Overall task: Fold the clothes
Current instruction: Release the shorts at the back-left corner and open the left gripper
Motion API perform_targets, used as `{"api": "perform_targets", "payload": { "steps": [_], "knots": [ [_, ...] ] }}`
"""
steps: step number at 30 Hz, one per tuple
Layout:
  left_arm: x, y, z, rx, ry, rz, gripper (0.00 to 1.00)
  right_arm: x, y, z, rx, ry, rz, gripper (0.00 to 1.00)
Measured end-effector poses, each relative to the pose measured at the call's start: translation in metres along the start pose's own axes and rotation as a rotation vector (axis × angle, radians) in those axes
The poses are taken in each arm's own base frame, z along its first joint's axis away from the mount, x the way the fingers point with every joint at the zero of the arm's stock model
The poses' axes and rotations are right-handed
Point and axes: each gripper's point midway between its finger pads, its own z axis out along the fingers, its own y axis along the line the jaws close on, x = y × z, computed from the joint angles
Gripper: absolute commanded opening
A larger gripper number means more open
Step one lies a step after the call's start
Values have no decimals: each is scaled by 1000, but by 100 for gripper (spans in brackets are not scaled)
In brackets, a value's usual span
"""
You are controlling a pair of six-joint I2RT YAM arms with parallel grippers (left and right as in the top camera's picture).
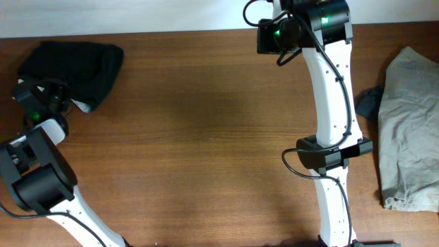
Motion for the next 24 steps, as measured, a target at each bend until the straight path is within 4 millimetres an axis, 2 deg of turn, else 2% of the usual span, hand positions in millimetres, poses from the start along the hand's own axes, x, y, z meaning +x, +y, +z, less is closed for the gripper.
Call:
{"api": "perform_targets", "payload": {
  "steps": [4,5,6,7,10,14,17,20,24],
  "knots": [
    [-8,5,0,-29,-45,-22,0,0,0,0,0,0,0,4],
    [-9,6,0,-34,-53,-26,14,0,0,0,0,0,0,4],
    [-9,6,0,-37,-56,-29,77,0,0,0,0,0,1,4],
    [-10,7,0,-38,-59,-30,100,0,0,0,0,0,0,4],
    [-9,11,-1,-57,-53,-39,99,0,0,0,0,0,0,4],
    [4,40,-6,-188,8,-78,99,0,0,0,0,0,0,4],
    [1,40,-17,-239,12,-56,99,1,0,0,1,3,1,4],
    [-6,33,-55,-380,14,-65,99,1,0,0,1,3,0,4],
    [-12,20,-119,-550,2,-63,99,3,3,0,-1,10,-4,4]
  ]
}}
